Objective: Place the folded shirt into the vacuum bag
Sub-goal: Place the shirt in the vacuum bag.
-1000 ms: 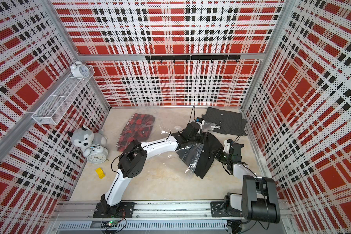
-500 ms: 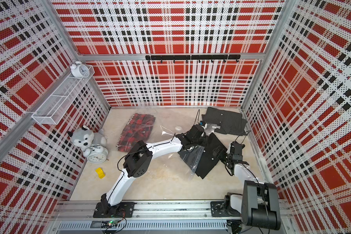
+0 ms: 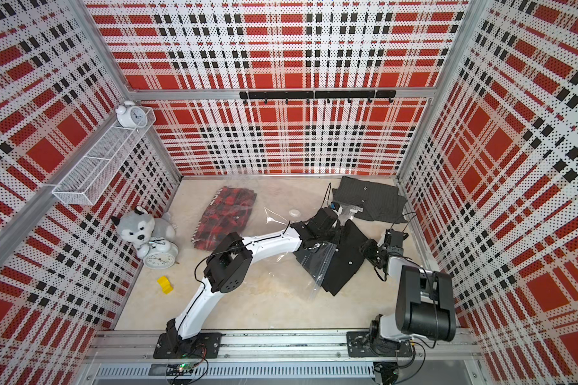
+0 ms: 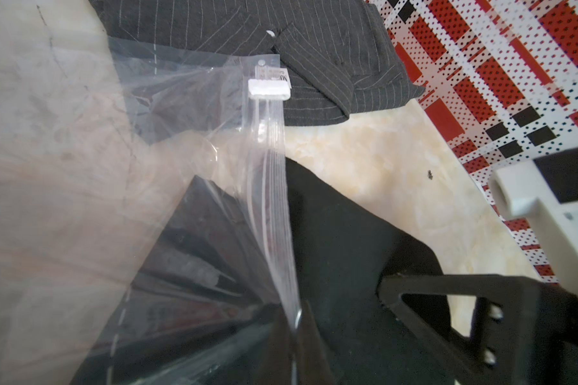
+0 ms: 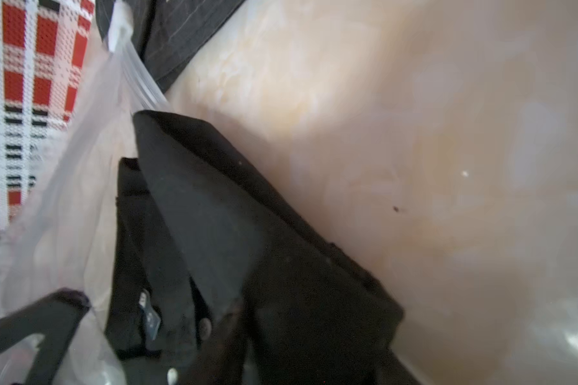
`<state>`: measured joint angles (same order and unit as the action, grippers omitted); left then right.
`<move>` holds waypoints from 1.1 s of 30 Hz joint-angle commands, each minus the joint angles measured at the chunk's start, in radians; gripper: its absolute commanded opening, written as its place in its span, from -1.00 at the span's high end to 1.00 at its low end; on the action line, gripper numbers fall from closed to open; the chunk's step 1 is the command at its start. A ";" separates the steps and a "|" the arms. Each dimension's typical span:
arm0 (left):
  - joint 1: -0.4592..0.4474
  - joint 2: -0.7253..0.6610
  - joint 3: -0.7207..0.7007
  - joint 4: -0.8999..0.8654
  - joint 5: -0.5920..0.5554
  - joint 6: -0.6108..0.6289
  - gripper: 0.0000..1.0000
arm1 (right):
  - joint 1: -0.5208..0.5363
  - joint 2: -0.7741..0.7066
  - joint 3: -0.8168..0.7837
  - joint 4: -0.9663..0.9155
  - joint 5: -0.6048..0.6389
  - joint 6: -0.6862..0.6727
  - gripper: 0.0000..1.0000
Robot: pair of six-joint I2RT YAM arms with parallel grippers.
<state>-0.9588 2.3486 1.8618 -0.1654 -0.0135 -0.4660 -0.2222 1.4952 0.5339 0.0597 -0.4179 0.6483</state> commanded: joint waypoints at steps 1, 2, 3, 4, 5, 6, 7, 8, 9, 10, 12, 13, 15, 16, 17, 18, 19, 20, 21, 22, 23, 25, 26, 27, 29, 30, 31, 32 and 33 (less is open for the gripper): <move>-0.020 -0.053 -0.021 0.007 0.026 0.009 1.00 | 0.022 0.018 0.025 0.047 -0.041 -0.042 0.67; -0.019 -0.055 -0.021 0.008 0.024 0.009 1.00 | 0.036 0.005 0.021 0.055 -0.039 -0.053 0.77; -0.018 -0.058 -0.020 0.007 0.022 0.008 1.00 | 0.050 -0.008 0.017 0.062 -0.035 -0.065 0.82; -0.018 -0.061 -0.022 0.008 0.022 0.009 1.00 | 0.068 -0.022 0.015 0.066 -0.028 -0.076 0.87; -0.018 -0.063 -0.021 0.008 0.021 0.009 1.00 | 0.089 -0.035 0.012 0.070 -0.024 -0.087 0.93; -0.017 -0.064 -0.020 0.009 0.023 0.009 1.00 | 0.107 -0.043 0.011 0.072 -0.024 -0.088 0.98; -0.017 -0.066 -0.021 0.010 0.023 0.009 1.00 | 0.120 -0.052 0.010 0.077 -0.026 -0.088 1.00; -0.017 -0.068 -0.022 0.011 0.022 0.008 1.00 | 0.130 -0.062 0.003 0.088 -0.031 -0.088 1.00; -0.017 -0.070 -0.023 0.012 0.023 0.007 1.00 | 0.137 -0.072 -0.005 0.102 -0.034 -0.088 1.00; -0.017 -0.073 -0.023 0.013 0.023 0.007 1.00 | 0.143 -0.083 -0.014 0.117 -0.032 -0.088 1.00; -0.017 -0.084 -0.027 0.015 0.026 0.007 1.00 | 0.147 -0.089 -0.016 0.124 -0.025 -0.088 1.00; -0.019 -0.089 -0.030 0.018 0.027 0.006 1.00 | 0.147 -0.082 -0.013 0.120 -0.021 -0.088 1.00; -0.020 -0.104 -0.039 0.022 0.024 0.006 1.00 | 0.147 -0.055 0.016 0.073 0.015 -0.088 1.00; -0.021 -0.114 -0.045 0.024 0.022 0.006 1.00 | 0.147 -0.035 0.036 0.048 0.035 -0.088 1.00; -0.024 -0.124 -0.051 0.027 0.020 0.006 1.00 | 0.148 -0.014 0.054 0.031 0.049 -0.086 1.00; -0.027 -0.134 -0.059 0.029 0.018 0.007 1.00 | 0.147 0.005 0.067 0.024 0.056 -0.077 1.00; -0.030 -0.145 -0.067 0.031 0.015 0.007 1.00 | 0.147 0.022 0.080 0.023 0.057 -0.068 1.00; -0.031 -0.154 -0.075 0.032 0.014 0.008 1.00 | 0.147 0.039 0.091 0.023 0.060 -0.059 1.00; -0.034 -0.164 -0.085 0.033 0.012 0.009 1.00 | 0.147 0.054 0.105 0.018 0.067 -0.048 1.00; -0.037 -0.173 -0.095 0.035 0.008 0.010 1.00 | 0.147 0.064 0.119 0.017 0.072 -0.041 1.00; -0.038 -0.181 -0.106 0.037 0.006 0.010 1.00 | 0.148 0.073 0.126 0.017 0.077 -0.034 1.00; -0.041 -0.194 -0.132 0.047 0.004 0.009 1.00 | 0.147 0.078 0.147 0.017 0.083 -0.019 1.00; -0.040 -0.195 -0.140 0.051 0.004 0.007 1.00 | 0.147 0.080 0.155 0.023 0.074 -0.011 1.00; -0.040 -0.196 -0.147 0.055 0.007 0.004 1.00 | 0.147 0.084 0.160 0.037 0.057 0.001 1.00; -0.041 -0.188 -0.148 0.061 0.013 0.001 1.00 | 0.147 0.101 0.170 0.075 0.013 0.036 1.00; -0.041 -0.181 -0.143 0.064 0.015 0.000 1.00 | 0.147 0.114 0.175 0.102 -0.015 0.058 1.00; -0.041 -0.173 -0.136 0.063 0.017 -0.002 1.00 | 0.147 0.125 0.176 0.129 -0.041 0.081 1.00; -0.042 -0.166 -0.131 0.064 0.018 -0.002 1.00 | 0.147 0.137 0.175 0.154 -0.064 0.102 1.00; -0.042 -0.156 -0.121 0.066 0.013 -0.001 1.00 | 0.150 0.144 0.166 0.193 -0.105 0.126 1.00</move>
<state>-0.9813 2.1925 1.7279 -0.1322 -0.0162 -0.4667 -0.0830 1.6135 0.6910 0.1383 -0.4301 0.6971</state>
